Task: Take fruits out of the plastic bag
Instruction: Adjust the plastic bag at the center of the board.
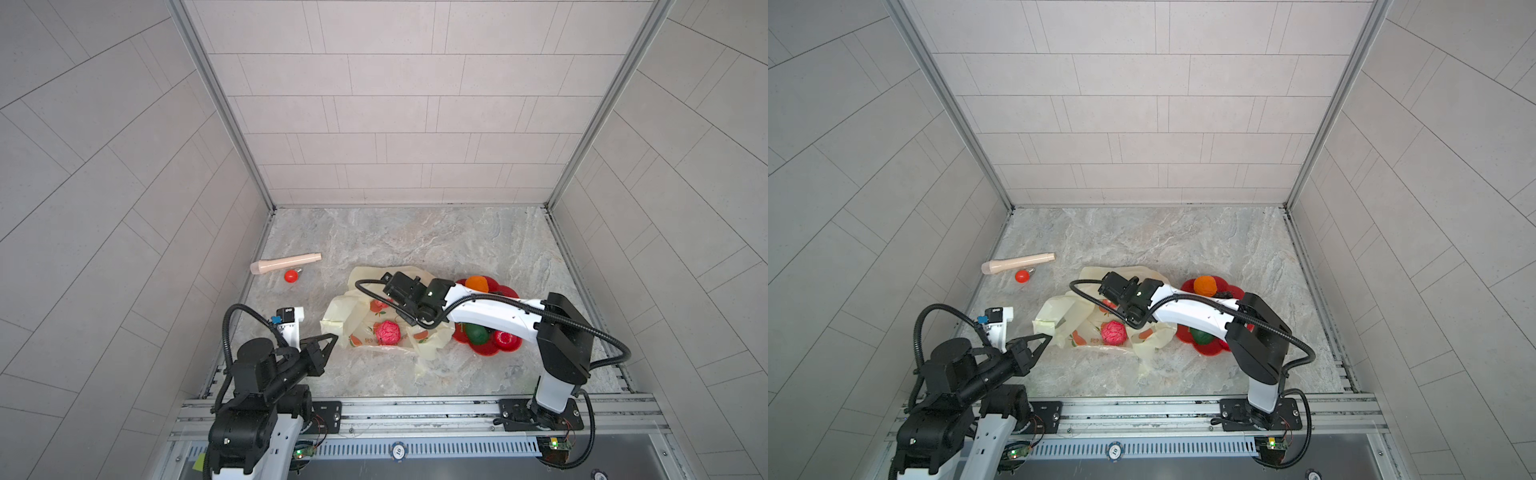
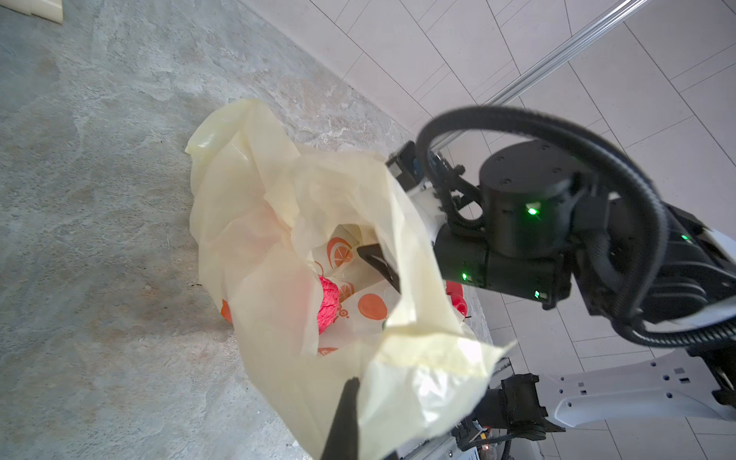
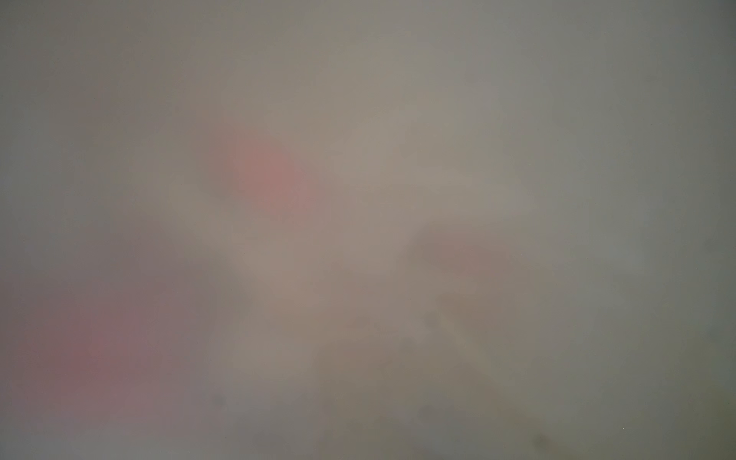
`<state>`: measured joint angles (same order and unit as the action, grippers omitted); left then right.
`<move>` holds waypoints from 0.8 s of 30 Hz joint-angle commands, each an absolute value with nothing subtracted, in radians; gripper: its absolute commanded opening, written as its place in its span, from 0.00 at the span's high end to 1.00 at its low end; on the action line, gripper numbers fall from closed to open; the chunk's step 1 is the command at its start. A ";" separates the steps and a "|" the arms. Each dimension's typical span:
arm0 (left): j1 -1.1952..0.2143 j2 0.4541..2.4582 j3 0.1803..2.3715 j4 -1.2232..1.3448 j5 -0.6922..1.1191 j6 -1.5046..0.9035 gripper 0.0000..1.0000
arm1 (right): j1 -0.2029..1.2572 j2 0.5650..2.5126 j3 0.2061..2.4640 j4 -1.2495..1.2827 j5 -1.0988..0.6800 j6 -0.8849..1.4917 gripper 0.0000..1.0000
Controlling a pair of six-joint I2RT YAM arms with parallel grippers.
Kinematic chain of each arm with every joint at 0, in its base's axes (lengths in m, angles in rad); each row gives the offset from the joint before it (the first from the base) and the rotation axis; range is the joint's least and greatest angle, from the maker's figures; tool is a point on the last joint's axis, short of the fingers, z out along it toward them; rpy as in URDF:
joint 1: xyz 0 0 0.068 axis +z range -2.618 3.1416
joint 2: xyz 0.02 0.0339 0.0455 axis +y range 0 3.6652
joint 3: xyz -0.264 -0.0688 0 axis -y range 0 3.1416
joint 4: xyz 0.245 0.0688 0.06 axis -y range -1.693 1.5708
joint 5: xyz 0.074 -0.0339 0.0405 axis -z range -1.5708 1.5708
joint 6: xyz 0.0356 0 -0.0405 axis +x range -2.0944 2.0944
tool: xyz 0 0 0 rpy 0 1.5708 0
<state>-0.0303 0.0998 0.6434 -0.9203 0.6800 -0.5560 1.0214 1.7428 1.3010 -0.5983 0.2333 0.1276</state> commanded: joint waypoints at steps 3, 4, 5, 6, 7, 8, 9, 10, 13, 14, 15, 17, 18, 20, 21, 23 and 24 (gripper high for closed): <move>-0.030 0.078 0.628 -0.929 0.692 -0.541 0.97 | 1.103 1.636 1.143 -0.482 0.142 0.054 0.46; -0.029 0.078 0.627 -0.927 0.692 -0.542 0.97 | 1.104 1.623 1.109 -0.459 0.125 0.059 0.45; -0.028 0.078 0.626 -0.928 0.691 -0.542 0.97 | 1.108 1.611 1.080 -0.440 0.113 0.062 0.44; -0.029 0.078 0.626 -0.928 0.690 -0.542 0.97 | 1.113 1.601 1.061 -0.420 0.112 0.065 0.44; -0.028 0.078 0.625 -0.928 0.692 -0.542 0.97 | 1.117 1.593 1.045 -0.405 0.112 0.066 0.43; -0.029 0.080 0.625 -0.928 0.692 -0.542 0.97 | 1.121 1.587 1.031 -0.395 0.113 0.061 0.42; -0.029 0.080 0.624 -0.928 0.693 -0.541 0.97 | 1.124 1.583 1.020 -0.388 0.116 0.057 0.41; -0.029 0.080 0.624 -0.928 0.693 -0.541 0.97 | 1.129 1.576 1.006 -0.380 0.117 0.050 0.41; -0.029 0.076 0.624 -0.937 0.683 -0.540 0.97 | 1.139 1.541 0.936 -0.337 0.124 0.031 0.39; -0.028 0.075 0.623 -0.940 0.676 -0.541 0.97 | 1.142 1.527 0.909 -0.315 0.125 0.024 0.39; -0.025 0.073 0.622 -0.942 0.674 -0.544 0.97 | 1.144 1.516 0.887 -0.293 0.126 0.018 0.38; -0.026 0.068 0.616 -0.942 0.671 -0.548 0.97 | 1.146 1.498 0.851 -0.255 0.130 0.010 0.38; -0.025 0.066 0.616 -0.942 0.672 -0.548 0.97 | 1.147 1.494 0.844 -0.244 0.130 0.006 0.37; -0.027 0.063 0.619 -0.942 0.669 -0.548 0.97 | 1.147 1.495 0.848 -0.234 0.142 0.000 0.37; -0.024 0.063 0.622 -0.942 0.666 -0.548 0.97 | 1.146 1.498 0.867 -0.244 0.161 0.000 0.37; -0.024 0.067 0.634 -0.937 0.660 -0.548 0.97 | 1.146 1.507 0.915 -0.267 0.195 0.000 0.36; -0.024 0.075 0.643 -0.933 0.656 -0.548 0.97 | 1.146 1.513 0.945 -0.280 0.223 0.002 0.36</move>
